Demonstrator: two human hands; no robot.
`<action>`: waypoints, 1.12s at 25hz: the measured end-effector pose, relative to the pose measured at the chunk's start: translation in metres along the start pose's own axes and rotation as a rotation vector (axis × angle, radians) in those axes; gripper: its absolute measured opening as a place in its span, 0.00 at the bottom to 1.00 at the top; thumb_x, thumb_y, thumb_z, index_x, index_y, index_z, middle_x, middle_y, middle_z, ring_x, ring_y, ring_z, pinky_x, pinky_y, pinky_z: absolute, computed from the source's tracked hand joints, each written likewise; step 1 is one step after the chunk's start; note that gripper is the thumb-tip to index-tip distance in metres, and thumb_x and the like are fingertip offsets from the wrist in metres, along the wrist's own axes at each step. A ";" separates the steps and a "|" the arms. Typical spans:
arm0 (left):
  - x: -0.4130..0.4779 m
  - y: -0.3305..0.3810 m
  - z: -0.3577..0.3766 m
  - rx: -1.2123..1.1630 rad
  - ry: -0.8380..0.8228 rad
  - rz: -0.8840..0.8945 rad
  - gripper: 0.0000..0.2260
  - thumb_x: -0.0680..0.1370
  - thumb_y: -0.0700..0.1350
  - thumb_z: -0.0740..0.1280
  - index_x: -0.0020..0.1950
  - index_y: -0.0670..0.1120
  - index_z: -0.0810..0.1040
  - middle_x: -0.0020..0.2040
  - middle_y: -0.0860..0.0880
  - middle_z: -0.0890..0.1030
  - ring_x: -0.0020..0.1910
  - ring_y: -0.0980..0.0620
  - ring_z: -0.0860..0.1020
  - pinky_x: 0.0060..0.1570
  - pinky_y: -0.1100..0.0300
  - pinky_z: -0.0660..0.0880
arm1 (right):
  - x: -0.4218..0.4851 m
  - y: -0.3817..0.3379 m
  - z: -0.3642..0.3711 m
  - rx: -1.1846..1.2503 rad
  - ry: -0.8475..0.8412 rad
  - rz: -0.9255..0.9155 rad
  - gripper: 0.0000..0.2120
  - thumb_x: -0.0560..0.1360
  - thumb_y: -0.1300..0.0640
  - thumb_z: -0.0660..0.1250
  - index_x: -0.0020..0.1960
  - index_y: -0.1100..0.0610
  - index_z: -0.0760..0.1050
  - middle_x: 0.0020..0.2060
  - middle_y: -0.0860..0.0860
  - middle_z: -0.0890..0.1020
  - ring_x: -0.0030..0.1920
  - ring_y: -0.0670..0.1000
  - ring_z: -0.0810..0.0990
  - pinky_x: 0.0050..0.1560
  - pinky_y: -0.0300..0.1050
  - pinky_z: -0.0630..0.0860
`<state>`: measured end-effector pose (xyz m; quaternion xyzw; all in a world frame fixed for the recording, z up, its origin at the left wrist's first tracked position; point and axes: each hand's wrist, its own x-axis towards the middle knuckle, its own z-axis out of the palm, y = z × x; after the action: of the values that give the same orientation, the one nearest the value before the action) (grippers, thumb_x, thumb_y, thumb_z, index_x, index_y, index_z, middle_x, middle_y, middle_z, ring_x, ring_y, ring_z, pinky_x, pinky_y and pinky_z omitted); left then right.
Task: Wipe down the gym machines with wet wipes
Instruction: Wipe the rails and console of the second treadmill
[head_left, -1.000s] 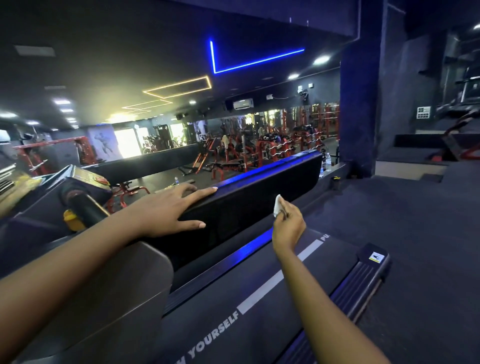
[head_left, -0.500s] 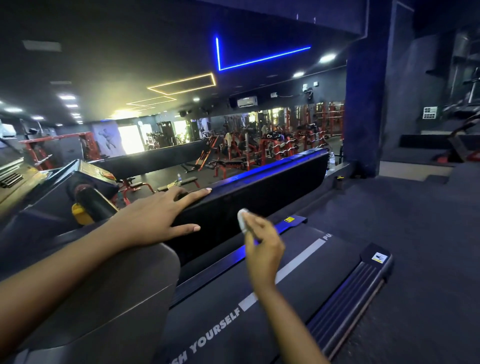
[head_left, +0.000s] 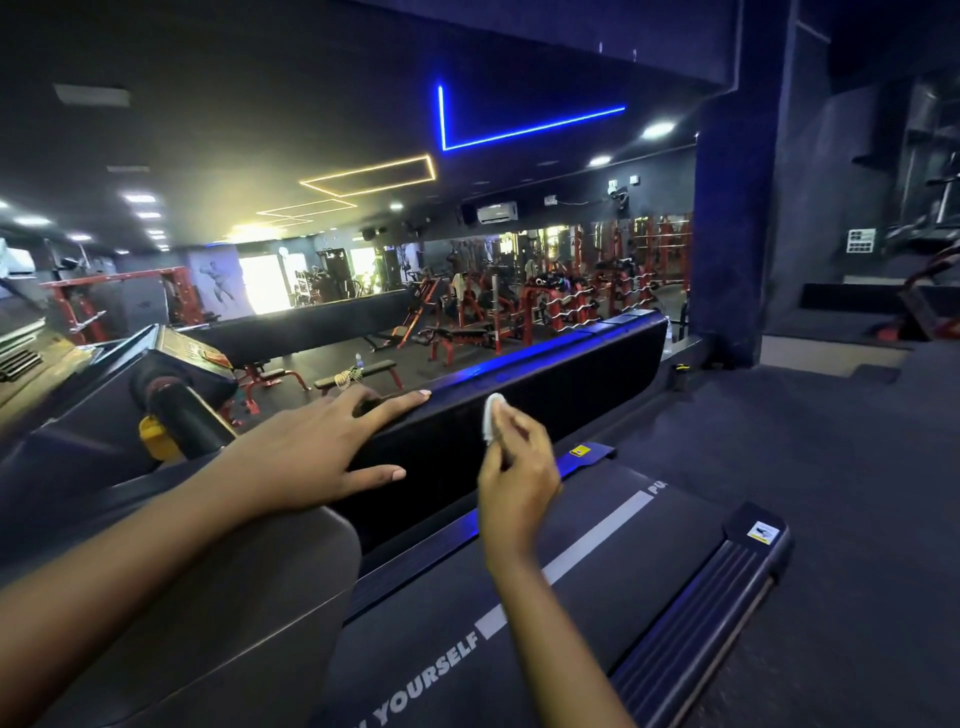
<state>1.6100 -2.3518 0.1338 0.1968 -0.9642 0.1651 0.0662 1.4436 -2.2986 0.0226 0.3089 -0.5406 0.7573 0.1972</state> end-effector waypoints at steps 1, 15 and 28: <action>0.000 0.000 0.000 0.002 0.011 0.000 0.35 0.58 0.79 0.28 0.63 0.72 0.24 0.69 0.52 0.60 0.65 0.51 0.70 0.58 0.54 0.73 | -0.014 -0.010 0.001 0.004 -0.009 -0.062 0.17 0.70 0.65 0.60 0.54 0.58 0.81 0.47 0.51 0.82 0.47 0.44 0.78 0.51 0.32 0.72; 0.003 -0.001 0.000 0.088 -0.012 -0.039 0.33 0.75 0.69 0.50 0.63 0.71 0.24 0.71 0.51 0.59 0.67 0.50 0.68 0.61 0.51 0.72 | 0.111 0.007 -0.012 -0.503 -0.364 -0.018 0.13 0.78 0.64 0.62 0.60 0.57 0.78 0.54 0.54 0.82 0.54 0.55 0.79 0.50 0.42 0.72; -0.047 -0.008 -0.015 0.133 0.225 -0.030 0.36 0.71 0.75 0.36 0.75 0.62 0.50 0.65 0.50 0.73 0.58 0.49 0.77 0.49 0.55 0.77 | 0.036 -0.042 -0.020 -0.066 -0.468 -0.302 0.20 0.66 0.74 0.66 0.52 0.57 0.82 0.47 0.51 0.84 0.47 0.50 0.82 0.53 0.34 0.73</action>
<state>1.6570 -2.3366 0.1407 0.1956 -0.9345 0.2487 0.1631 1.4384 -2.2668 0.0720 0.5461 -0.5434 0.6093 0.1876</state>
